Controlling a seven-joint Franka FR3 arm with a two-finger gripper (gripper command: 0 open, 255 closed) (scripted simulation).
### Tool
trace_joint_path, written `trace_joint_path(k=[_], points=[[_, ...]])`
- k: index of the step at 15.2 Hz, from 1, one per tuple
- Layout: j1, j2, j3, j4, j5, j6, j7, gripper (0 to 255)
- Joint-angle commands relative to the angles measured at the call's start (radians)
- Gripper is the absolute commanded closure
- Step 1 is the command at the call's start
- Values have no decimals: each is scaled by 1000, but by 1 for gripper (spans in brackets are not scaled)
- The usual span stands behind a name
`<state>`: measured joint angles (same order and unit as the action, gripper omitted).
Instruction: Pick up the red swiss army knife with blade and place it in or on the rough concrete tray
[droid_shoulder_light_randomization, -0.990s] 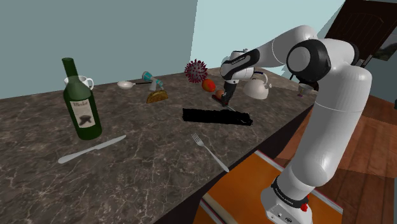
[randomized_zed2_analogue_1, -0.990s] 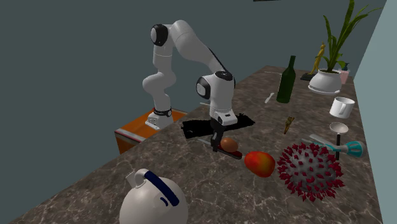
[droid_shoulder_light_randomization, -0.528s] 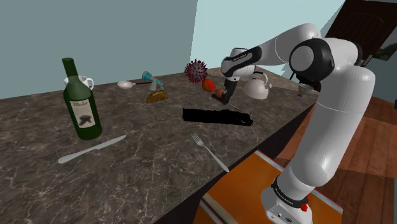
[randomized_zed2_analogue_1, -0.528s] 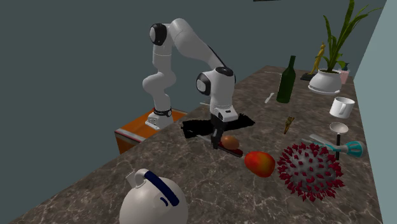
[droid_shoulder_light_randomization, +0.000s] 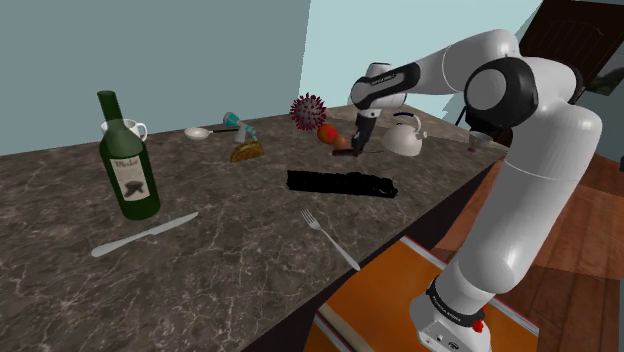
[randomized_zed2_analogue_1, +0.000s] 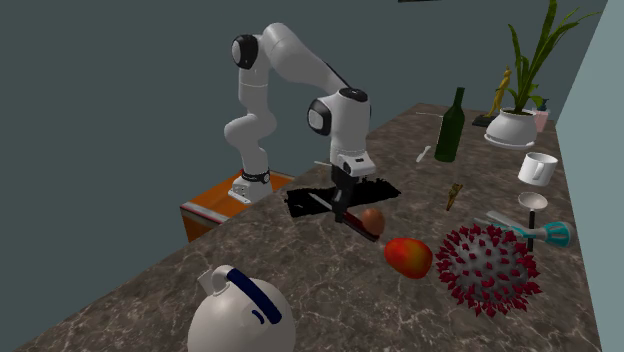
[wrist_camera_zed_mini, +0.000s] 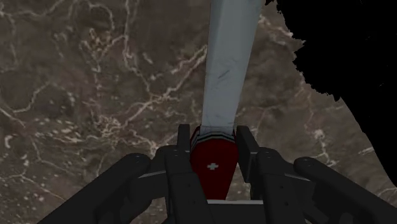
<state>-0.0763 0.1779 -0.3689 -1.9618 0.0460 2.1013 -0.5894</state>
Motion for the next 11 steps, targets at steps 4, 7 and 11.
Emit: trace_joint_path(k=[4,7,11], points=[[3,-26,-2,39,-12,-63,8,255],[4,-40,-3,64,-18,-101,11,255],[5,-55,-4,100,-24,-151,15,255]])
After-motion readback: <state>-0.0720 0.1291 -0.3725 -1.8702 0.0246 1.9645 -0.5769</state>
